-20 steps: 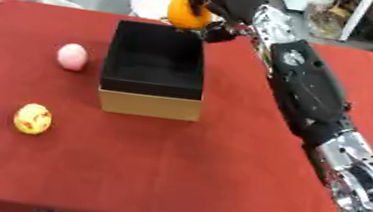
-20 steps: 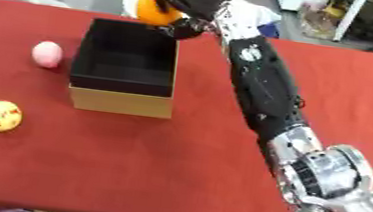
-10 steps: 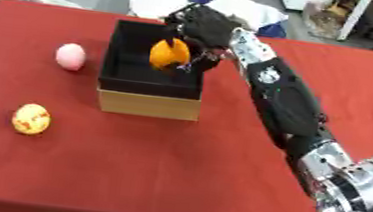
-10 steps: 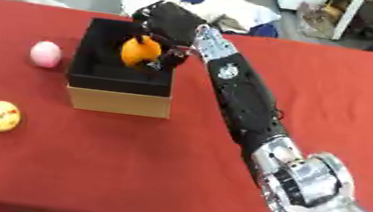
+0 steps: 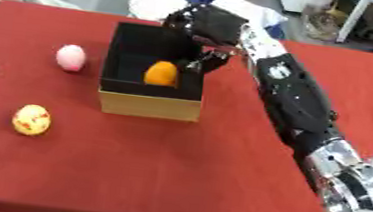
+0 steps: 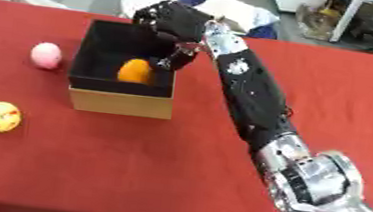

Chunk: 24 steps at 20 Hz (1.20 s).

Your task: Pick up objects on the table and place them in the box.

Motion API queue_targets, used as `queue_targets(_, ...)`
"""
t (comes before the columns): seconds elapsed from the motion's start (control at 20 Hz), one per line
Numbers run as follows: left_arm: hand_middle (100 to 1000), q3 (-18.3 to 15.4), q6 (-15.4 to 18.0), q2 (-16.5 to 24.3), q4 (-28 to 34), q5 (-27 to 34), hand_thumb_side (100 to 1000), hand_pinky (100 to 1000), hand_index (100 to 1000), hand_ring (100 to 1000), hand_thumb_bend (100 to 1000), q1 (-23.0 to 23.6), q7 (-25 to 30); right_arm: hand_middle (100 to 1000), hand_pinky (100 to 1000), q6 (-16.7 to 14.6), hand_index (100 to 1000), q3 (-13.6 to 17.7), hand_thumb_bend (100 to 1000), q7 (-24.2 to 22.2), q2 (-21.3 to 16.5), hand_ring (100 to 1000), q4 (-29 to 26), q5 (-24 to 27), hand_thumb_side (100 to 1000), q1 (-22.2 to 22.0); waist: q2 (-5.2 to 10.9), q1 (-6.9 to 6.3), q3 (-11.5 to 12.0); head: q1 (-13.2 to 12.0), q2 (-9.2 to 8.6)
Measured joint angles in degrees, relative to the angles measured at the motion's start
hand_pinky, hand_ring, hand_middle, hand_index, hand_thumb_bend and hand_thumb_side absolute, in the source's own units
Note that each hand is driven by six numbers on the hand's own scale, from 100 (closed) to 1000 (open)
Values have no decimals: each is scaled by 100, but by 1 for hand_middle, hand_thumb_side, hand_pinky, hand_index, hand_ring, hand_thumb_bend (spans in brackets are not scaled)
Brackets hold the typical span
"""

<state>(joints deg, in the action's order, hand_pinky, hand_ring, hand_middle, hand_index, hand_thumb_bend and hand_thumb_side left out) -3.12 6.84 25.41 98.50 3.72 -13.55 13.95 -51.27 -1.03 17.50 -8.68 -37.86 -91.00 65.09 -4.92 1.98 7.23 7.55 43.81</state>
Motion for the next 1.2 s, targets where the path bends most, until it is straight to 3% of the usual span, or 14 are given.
queue_targets(0.15,582,0,61,176,-17,-113,797,664,704,509,100,42,-3,738,689,-16,749,-82,321,-152,-264,718,-250,860,100,0,2,11,-63,-49,0)
queue_targets(0.2,583,1,93,250,-35,-168,795,663,705,511,100,60,-12,732,689,-18,747,-132,237,-234,-365,713,-357,1192,100,-2,2,11,-78,-69,0)
queue_targets(0.5,585,17,356,816,-128,-563,796,658,707,516,100,185,-164,700,693,-61,731,-439,279,-1073,-1060,690,-1209,3180,100,-302,36,2,-188,-188,-2)
queue_targets(0.65,587,73,487,1094,-222,-766,798,655,709,519,100,247,-250,701,694,-67,737,-530,204,-1643,-1361,685,-1579,3984,100,-555,40,-11,-222,-233,-4)
queue_targets(0.9,598,248,725,1599,-401,-1287,784,651,728,534,100,298,-312,687,693,-69,739,-509,109,-2493,-1735,665,-1918,4990,100,-953,76,-33,-265,-306,-5)
queue_targets(1.2,636,639,951,2191,-757,-2031,784,659,768,581,100,84,-227,669,692,-41,736,-307,100,-3061,-1979,644,-2043,5722,100,-1294,111,-57,-309,-386,-2)
